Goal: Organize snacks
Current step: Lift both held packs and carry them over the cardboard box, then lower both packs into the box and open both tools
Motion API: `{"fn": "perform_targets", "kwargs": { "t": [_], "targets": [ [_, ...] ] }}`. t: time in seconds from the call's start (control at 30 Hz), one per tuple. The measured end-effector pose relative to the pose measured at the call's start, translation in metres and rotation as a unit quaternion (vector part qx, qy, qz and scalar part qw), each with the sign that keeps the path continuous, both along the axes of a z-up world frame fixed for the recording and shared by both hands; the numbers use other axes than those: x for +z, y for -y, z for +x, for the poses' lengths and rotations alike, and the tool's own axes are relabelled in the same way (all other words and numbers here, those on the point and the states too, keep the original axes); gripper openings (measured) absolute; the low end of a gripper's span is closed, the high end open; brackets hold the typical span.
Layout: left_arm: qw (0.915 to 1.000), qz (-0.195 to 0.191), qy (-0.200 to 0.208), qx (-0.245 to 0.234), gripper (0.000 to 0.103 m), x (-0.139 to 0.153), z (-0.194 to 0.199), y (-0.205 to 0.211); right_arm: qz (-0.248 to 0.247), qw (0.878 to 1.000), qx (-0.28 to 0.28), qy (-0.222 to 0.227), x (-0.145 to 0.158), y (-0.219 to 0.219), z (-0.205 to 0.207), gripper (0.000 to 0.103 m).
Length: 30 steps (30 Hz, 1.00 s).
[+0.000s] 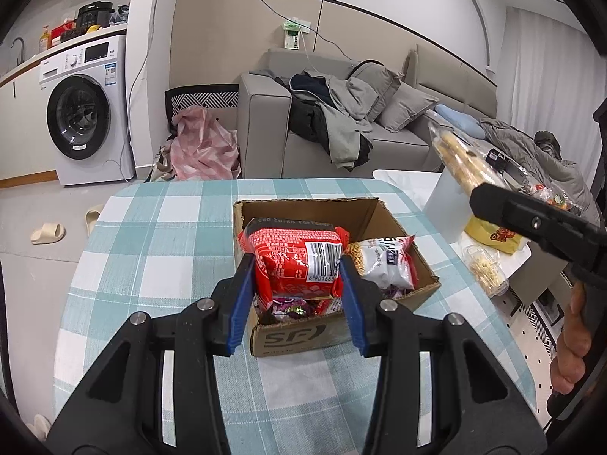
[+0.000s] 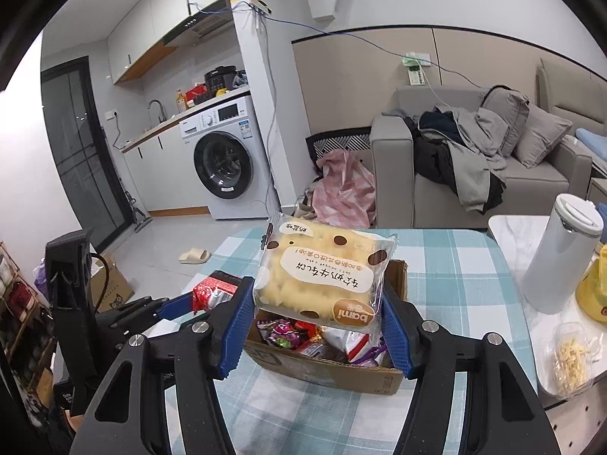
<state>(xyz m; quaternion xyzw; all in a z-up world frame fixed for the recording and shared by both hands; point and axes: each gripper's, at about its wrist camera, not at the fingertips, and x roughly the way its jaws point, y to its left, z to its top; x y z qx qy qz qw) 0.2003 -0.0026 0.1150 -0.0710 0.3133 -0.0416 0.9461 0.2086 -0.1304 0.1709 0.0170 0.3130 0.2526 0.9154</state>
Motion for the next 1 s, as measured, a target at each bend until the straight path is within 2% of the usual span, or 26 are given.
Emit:
{"fn": "perform_targets", "kwargs": {
  "t": [0.43, 1.0],
  "targets": [
    [0.9994, 0.015, -0.032, 0.002, 0.04, -0.034, 0.055, 0.004, -0.014, 0.998, -0.024, -0.051, -0.052, 0.009, 0.049, 0.062],
    [0.9981, 0.034, -0.051, 0.002, 0.04, -0.07, 0.091, 0.01, -0.015, 0.996, -0.029, -0.081, -0.102, 0.007, 0.092, 0.063]
  ]
}}
